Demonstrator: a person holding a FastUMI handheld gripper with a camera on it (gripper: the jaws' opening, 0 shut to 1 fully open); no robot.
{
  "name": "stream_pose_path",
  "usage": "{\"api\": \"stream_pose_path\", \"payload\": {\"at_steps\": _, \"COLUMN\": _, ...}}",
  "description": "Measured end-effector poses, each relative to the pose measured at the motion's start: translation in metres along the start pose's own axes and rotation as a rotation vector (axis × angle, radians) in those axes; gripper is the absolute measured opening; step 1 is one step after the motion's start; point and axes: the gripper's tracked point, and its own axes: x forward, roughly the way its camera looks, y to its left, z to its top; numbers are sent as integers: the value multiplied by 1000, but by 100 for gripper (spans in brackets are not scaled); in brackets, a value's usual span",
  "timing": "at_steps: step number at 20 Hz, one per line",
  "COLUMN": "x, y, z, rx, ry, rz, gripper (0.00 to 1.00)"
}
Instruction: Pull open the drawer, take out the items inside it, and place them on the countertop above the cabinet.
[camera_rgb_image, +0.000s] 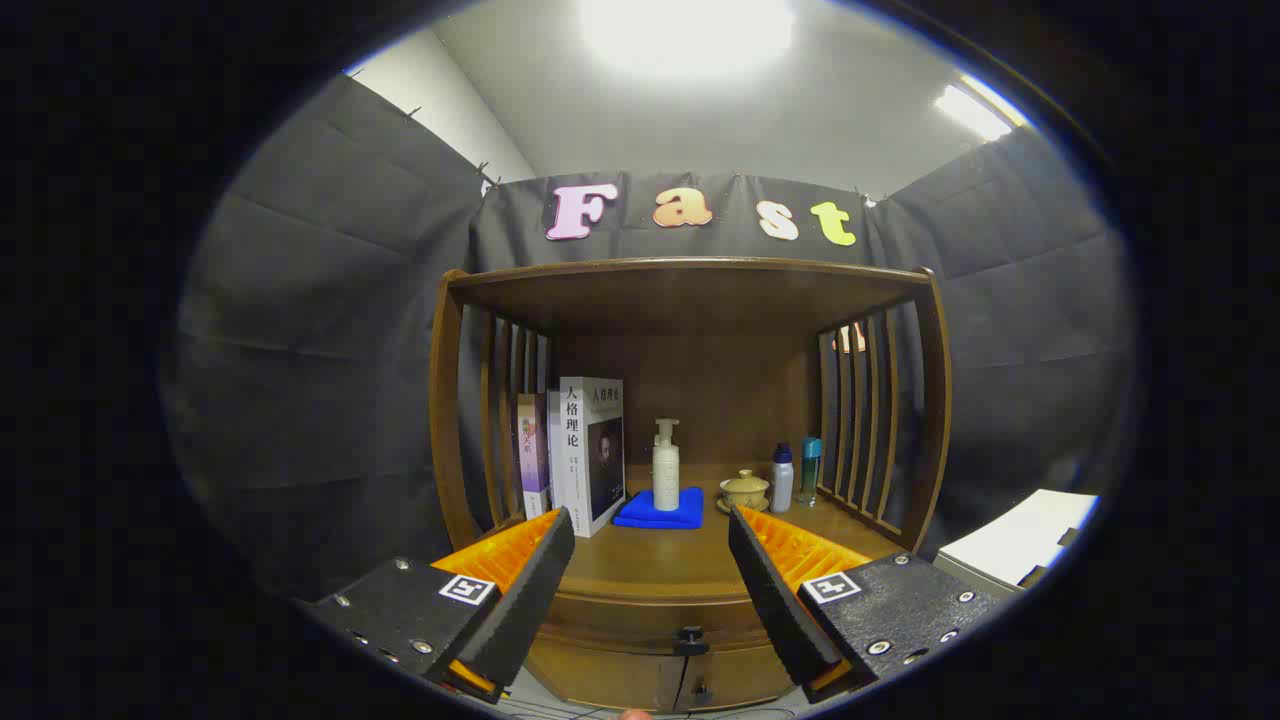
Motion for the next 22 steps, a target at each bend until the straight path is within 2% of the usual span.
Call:
{"api": "stream_pose_path", "payload": {"at_steps": 4, "x": 3, "y": -17, "z": 2, "rx": 34, "ry": -6, "rz": -35, "gripper": 96}}
{"api": "stream_pose_path", "payload": {"at_steps": 11, "x": 7, "y": -36, "z": 0, "rx": 22, "ry": -28, "rz": -89, "gripper": 96}}
{"api": "stream_pose_path", "payload": {"at_steps": 16, "x": 15, "y": -32, "z": -14, "rx": -7, "ry": -9, "rz": -68, "gripper": 96}}
{"api": "stream_pose_path", "payload": {"at_steps": 22, "x": 30, "y": -18, "z": -57, "rx": 2, "ry": 82, "rz": -18, "gripper": 96}}
